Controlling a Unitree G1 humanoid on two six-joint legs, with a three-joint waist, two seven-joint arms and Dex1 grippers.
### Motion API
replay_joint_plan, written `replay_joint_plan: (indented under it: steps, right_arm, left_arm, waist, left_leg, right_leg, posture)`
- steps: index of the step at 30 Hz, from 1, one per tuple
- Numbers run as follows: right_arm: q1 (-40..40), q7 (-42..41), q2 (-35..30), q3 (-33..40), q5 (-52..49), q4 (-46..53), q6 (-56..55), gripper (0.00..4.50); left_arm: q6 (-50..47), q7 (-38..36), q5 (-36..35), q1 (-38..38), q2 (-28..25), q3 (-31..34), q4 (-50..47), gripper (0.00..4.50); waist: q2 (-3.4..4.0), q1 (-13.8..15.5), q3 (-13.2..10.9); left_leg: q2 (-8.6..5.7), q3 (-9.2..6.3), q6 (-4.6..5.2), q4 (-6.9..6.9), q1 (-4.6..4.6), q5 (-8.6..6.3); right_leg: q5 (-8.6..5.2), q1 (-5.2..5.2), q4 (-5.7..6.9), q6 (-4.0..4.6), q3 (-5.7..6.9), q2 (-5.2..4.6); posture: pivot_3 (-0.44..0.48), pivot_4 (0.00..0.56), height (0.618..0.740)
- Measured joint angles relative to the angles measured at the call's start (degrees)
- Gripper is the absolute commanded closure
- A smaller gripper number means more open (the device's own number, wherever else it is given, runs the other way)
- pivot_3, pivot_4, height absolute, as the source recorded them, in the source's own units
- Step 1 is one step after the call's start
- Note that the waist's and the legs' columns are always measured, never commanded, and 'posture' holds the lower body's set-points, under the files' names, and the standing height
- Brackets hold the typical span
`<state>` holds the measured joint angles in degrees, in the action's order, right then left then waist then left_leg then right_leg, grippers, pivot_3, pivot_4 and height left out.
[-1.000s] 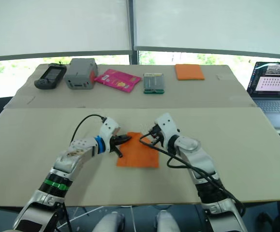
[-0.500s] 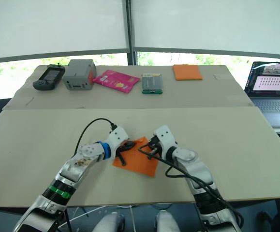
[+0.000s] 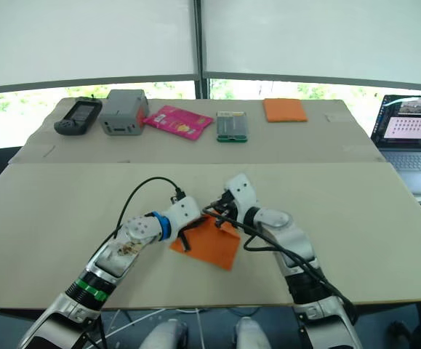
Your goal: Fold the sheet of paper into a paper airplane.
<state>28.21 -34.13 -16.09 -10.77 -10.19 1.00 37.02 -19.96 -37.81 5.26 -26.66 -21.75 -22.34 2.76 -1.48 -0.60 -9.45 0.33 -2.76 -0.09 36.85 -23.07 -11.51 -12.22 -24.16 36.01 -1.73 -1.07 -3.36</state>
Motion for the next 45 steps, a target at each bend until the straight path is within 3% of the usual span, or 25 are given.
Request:
replay_joint_plan:
  steps: [14, 21, 24, 26, 29, 35, 45]
  right_arm:
    - [1.3, -0.9, -0.1, -2.4, 2.2, -5.4, -2.1, 4.50]
    - [2.3, -2.0, 0.0, -3.2, 2.7, -7.4, -2.7, 4.50]
    - [2.4, -2.2, 0.0, -3.4, 2.9, -7.4, -2.9, 4.50]
    - [2.4, -2.2, 0.0, -3.4, 3.2, -7.4, -2.9, 4.50]
    - [2.3, -2.2, 0.0, -3.4, 3.3, -7.4, -3.0, 4.50]
    - [2.3, -2.0, 0.5, -3.4, 3.4, -7.4, -3.0, 4.50]
    - [2.0, -1.6, 0.9, -3.4, 3.5, -7.1, -3.0, 4.50]
  left_arm:
    - [-4.4, 0.3, 0.0, 0.3, 1.1, 1.1, -2.0, 4.49]
    - [-9.8, -3.7, -3.4, 0.7, -1.8, 3.7, -5.4, 2.34]
    - [-16.1, -5.9, -9.9, 1.7, -3.2, 10.9, -6.9, 1.37]
    - [-20.6, -6.4, -15.6, 1.3, -3.2, 17.7, -7.6, 1.54]
    - [-24.4, -6.4, -21.7, -0.4, -3.3, 25.1, -8.4, 2.39]
    - [-24.7, -5.9, -23.3, -0.5, -1.9, 22.0, -8.3, 4.41]
    - [-22.7, -3.1, -21.1, -0.7, 1.7, 14.2, -2.3, 4.46]
  waist:
    - [0.00, -0.2, 0.0]
    - [0.00, -0.6, 0.0]
    - [0.00, -0.9, 0.0]
    - [0.00, -0.9, 0.0]
    - [0.00, -0.8, 0.0]
    - [0.00, -0.5, 0.0]
    - [0.00, -0.5, 0.0]
  left_leg:
    - [0.00, 0.00, 0.00, 0.02, 0.02, 0.00]
    - [0.04, 0.01, 0.00, 0.02, 0.02, 0.00]
    - [0.12, -0.01, 0.00, 0.02, 0.00, 0.00]
    - [0.14, -0.01, 0.00, 0.02, 0.01, 0.00]
    - [0.11, -0.01, 0.00, 0.02, 0.03, 0.00]
    - [0.06, 0.02, 0.00, 0.02, 0.05, 0.00]
    - [0.06, 0.02, 0.00, 0.02, 0.04, 0.00]
  right_leg:
    - [0.00, -0.02, 0.06, 0.00, -0.01, 0.02]
    - [0.00, -0.05, 0.09, 0.00, -0.03, 0.05]
    - [0.00, -0.10, 0.11, 0.01, -0.01, 0.12]
    - [0.00, -0.08, 0.10, 0.00, 0.01, 0.12]
    - [0.00, -0.04, 0.09, 0.00, 0.00, 0.10]
    - [0.02, -0.01, 0.09, 0.03, -0.05, 0.06]
    - [0.11, -0.04, 0.11, 0.18, -0.06, 0.08]
  posture:
    - [0.000, 0.150, 0.740]
    - [0.000, 0.150, 0.740]
    - [0.000, 0.150, 0.740]
    - [0.000, 0.150, 0.740]
    - [0.000, 0.150, 0.740]
    - [0.000, 0.150, 0.740]
    - [0.000, 0.150, 0.740]
